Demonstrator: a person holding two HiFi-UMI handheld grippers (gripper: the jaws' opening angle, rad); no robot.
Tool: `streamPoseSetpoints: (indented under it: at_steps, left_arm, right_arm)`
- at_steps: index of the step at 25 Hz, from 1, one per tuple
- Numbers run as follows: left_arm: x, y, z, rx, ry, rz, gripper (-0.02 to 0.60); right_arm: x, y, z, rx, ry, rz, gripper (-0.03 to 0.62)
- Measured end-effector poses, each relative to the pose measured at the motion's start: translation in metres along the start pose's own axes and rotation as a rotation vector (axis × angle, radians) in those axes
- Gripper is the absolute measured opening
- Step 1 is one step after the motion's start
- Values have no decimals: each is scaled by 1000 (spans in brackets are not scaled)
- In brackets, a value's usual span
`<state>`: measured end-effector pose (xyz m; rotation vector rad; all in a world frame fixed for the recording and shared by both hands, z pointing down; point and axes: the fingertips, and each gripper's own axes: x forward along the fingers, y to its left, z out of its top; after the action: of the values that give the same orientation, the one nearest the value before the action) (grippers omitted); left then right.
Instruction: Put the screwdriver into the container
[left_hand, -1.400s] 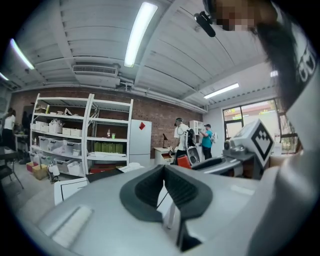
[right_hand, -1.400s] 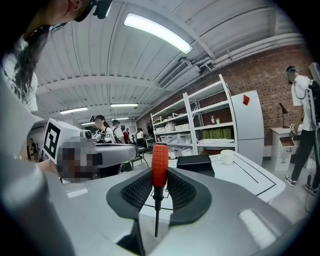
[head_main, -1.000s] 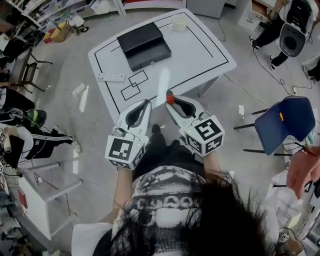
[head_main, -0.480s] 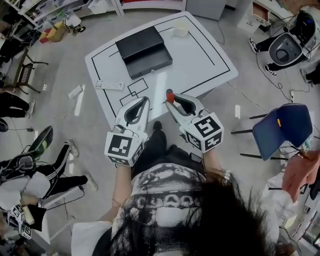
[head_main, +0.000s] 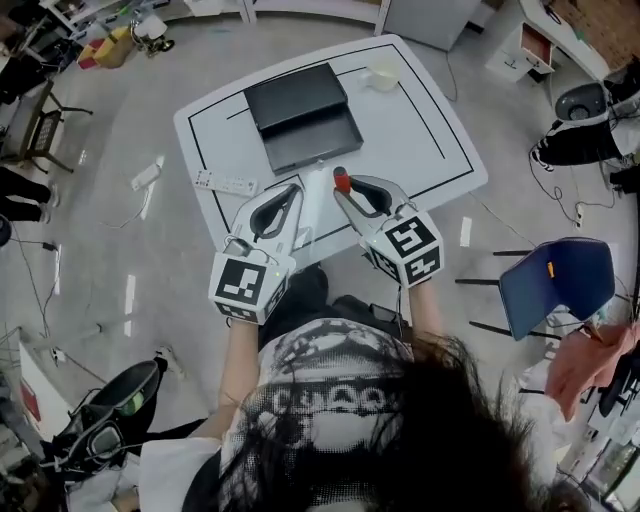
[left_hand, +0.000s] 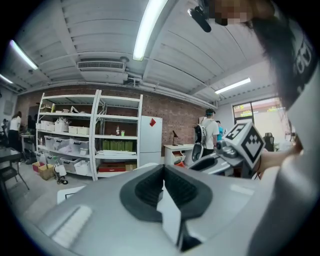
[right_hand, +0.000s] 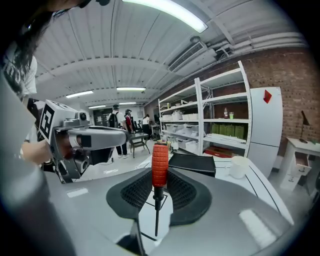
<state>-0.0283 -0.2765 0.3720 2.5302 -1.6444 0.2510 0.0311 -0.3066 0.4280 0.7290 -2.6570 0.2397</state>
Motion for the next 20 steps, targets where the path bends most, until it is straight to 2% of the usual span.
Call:
streamPoseSetpoints:
  at_steps: [3,11,20]
  left_arm:
    - [5,14,-3,-13,1,6,0]
    - [9,52,-8,-24,4,26,0]
    - [2,89,-21,-57,18,79,0]
  right_arm:
    - [23,-12,4,-64,41,7,94]
    - [94,-39,17,-317,151,50,95]
    - [190,-66,-9,-534,341,116,94]
